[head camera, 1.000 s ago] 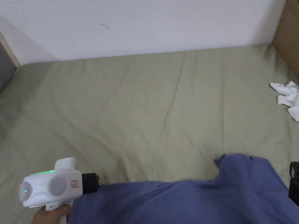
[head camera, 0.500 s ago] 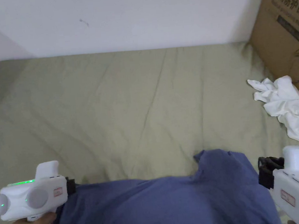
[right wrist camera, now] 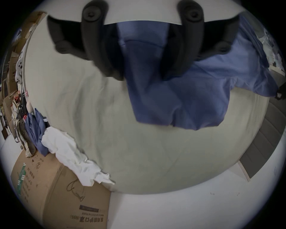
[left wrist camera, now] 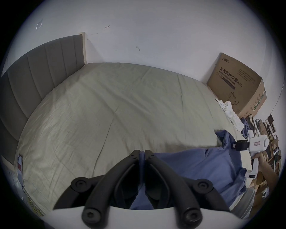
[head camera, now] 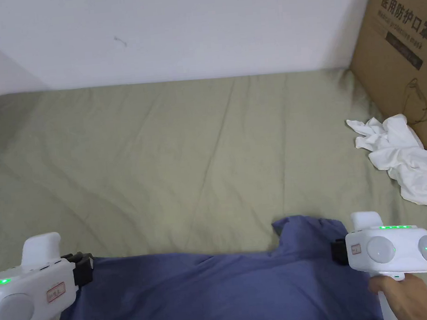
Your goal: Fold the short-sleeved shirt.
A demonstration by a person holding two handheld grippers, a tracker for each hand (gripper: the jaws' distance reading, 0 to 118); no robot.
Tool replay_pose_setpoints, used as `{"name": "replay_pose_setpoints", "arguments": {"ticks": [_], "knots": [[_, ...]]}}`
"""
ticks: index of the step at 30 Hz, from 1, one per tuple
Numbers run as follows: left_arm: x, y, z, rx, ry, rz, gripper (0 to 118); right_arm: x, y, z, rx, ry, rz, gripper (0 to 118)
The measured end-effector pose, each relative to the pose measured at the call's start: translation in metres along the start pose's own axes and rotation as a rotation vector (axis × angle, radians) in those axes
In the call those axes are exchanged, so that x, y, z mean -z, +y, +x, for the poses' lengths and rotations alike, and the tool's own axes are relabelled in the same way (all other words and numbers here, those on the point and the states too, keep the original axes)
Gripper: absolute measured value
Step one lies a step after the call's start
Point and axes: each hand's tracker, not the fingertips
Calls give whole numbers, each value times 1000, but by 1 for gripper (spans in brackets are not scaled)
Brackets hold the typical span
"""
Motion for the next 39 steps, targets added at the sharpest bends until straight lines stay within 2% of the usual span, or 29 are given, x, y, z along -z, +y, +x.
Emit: {"name": "replay_pose_setpoints", "arguments": {"ticks": [2, 3, 4, 12, 17, 21, 25, 30, 35, 39], "knots": [[2, -3, -4, -9, 1, -6, 9, -6, -4, -4, -6, 18, 11, 16], [1, -6, -6, -14, 3, -8, 9, -15, -8, -9, -17, 16, 44, 8], [-1, -8, -7, -21, 1, -7, 9, -24, -9, -10, -22, 39, 69, 5], [-22, -24, -27, -83, 0, 1, 9, -139, -45, -2, -14, 149, 286, 5], [-52, -40, -38, -94, 10, 4, 9, -199, -96, 10, -8, 213, 336, 5], [-79, -66, -45, -91, 16, -6, 9, -225, -145, 16, 38, 266, 338, 5], [-91, -95, -59, -94, 20, -32, 9, -229, -189, 17, 50, 259, 307, 5], [-90, -149, -66, -91, 40, -119, 9, -202, -237, 16, 93, 205, 184, 5], [-78, -183, -67, -86, 70, -154, 9, -166, -254, 18, 135, 133, 102, 5], [-74, -196, -62, -45, 95, -164, 9, -163, -258, 18, 168, 128, 94, 5]]}}
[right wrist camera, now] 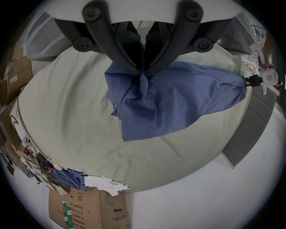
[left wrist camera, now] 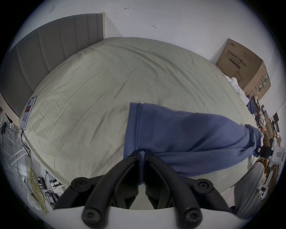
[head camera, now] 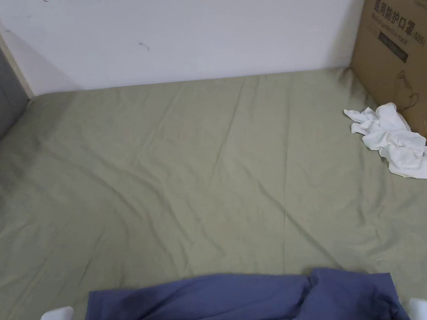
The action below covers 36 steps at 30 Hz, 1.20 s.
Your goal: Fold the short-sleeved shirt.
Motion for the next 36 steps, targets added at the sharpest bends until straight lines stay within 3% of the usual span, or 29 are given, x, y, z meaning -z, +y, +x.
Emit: {"name": "replay_pose_setpoints", "arguments": {"ticks": [1, 2, 3, 4, 5, 6, 7, 8, 13, 20, 26, 28, 29, 30, 31, 32, 36], "knots": [[0, 0, 1, 4, 2, 1, 12, -3, 1, -1, 0, 0, 5, 7], [-2, 2, 3, 6, 4, -2, 23, -8, 4, -4, -4, -4, 11, 14], [-7, 4, 5, 4, 7, -1, 58, -15, 7, -6, -8, -7, 22, 29], [-11, 6, 6, -3, 3, 1, 81, -22, 9, -7, -11, -10, 40, 43], [-17, 10, 7, -15, -8, 3, 87, -31, 14, -9, -12, 6, 64, 63], [-26, 13, 8, -34, -32, 37, 87, -42, 20, -11, -10, 25, 91, 91], [-34, 16, 10, -42, -52, 76, 89, -50, 25, -14, -12, 20, 121, 106], [-44, 22, 12, -55, -70, 109, 95, -63, 32, -19, -20, 16, 162, 112], [-96, 60, 32, -51, -122, 308, 118, -115, 74, -48, -93, 50, 387, 112], [-157, 111, 69, 40, -120, 606, 118, -156, 112, -102, -213, -9, 657, 112], [-171, 124, 93, 59, -56, 774, 118, -163, 120, -134, -227, -25, 753, 108], [-171, 121, 98, 75, -50, 818, 106, -161, 121, -138, -224, -45, 793, 81], [-172, 120, 101, 79, -46, 831, 91, -161, 120, -141, -234, -68, 810, 61], [-172, 118, 103, 82, -41, 839, 56, -160, 120, -144, -254, -83, 816, 29], [-170, 116, 104, 83, -43, 846, 21, -159, 119, -145, -263, -75, 815, 6], [-168, 115, 105, 85, -50, 842, 4, -156, 118, -144, -255, -111, 845, 4], [-158, 114, 105, 67, -112, 784, 4, -154, 116, -142, -270, -75, 832, 2]]}}
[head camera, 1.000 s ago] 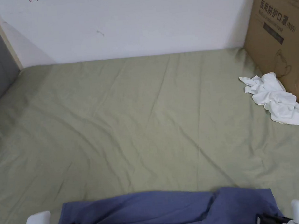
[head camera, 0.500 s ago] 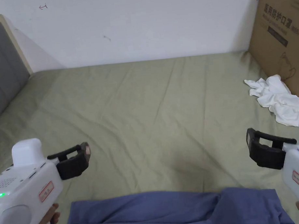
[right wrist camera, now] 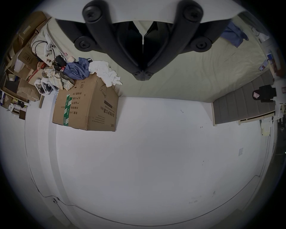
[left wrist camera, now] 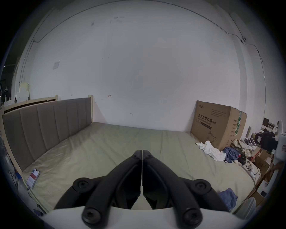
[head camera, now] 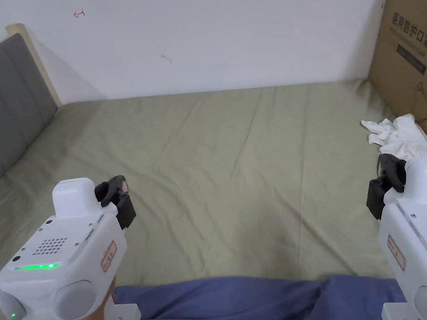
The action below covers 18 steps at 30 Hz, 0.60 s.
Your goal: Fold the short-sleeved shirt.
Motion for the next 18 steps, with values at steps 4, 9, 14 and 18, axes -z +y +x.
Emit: {"name": "replay_pose_setpoints", "arguments": {"ticks": [4, 9, 14, 18], "knots": [[2, -6, -6, -18, -24, -41, 4, 3, -4, 3, 5, 15, -13, 2], [13, -16, -32, -118, -97, -163, 4, 8, -8, 7, 33, 24, -38, 2], [32, -42, -80, -281, -171, -350, 4, 14, -12, 4, 23, 27, -66, 2], [40, -71, -118, -353, -208, -502, 4, 20, -17, -2, 21, 33, -94, 2]]}}
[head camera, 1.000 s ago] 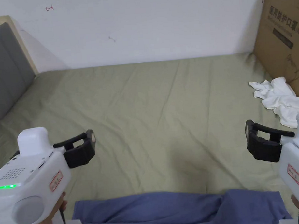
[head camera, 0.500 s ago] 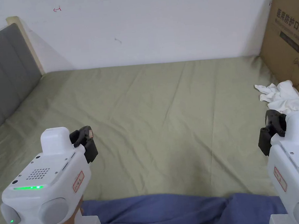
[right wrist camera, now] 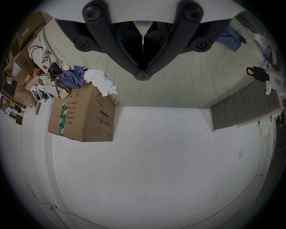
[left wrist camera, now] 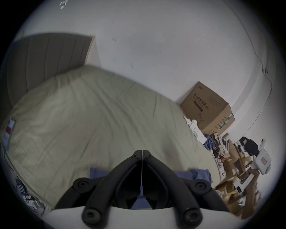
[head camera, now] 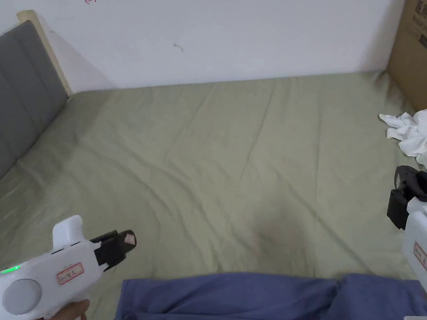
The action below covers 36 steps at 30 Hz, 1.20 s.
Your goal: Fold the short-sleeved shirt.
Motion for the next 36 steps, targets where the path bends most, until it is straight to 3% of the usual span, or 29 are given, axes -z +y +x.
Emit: {"name": "replay_pose_setpoints", "arguments": {"ticks": [7, 8, 10, 11, 12, 16, 25, 26, 27, 29, 30, 36], "knots": [[16, -25, -66, -182, 18, -122, 5, 16, -13, -16, -7, 8, -56, 2], [20, -28, -75, -221, 14, -140, 13, 20, -16, -20, -9, 10, -67, 2], [27, -34, -90, -244, 14, -166, 69, 23, -20, -27, -16, 14, -84, 2], [31, -37, -94, -253, 15, -178, 89, 25, -22, -29, -18, 18, -91, 2], [36, -40, -98, -255, 29, -188, 96, 27, -24, -32, -20, 21, -101, 2], [50, -51, -109, -284, 6, -244, 102, 33, -31, -37, -22, 24, -131, 2], [71, -68, -115, -257, -22, -317, 99, 39, -35, -28, -22, 2, -164, 2], [72, -68, -113, -242, -24, -312, 95, 40, -35, -26, -21, -3, -165, 2], [74, -68, -111, -229, -24, -313, 80, 40, -36, -24, -17, -5, -165, 2], [79, -70, -105, -206, -8, -328, 45, 40, -36, -22, -10, -11, -167, 2], [83, -71, -102, -207, -18, -339, 21, 40, -36, -20, -7, -12, -168, 2], [74, -65, -67, -79, 77, -280, 15, 38, -31, -16, -7, -10, -162, 2]]}}
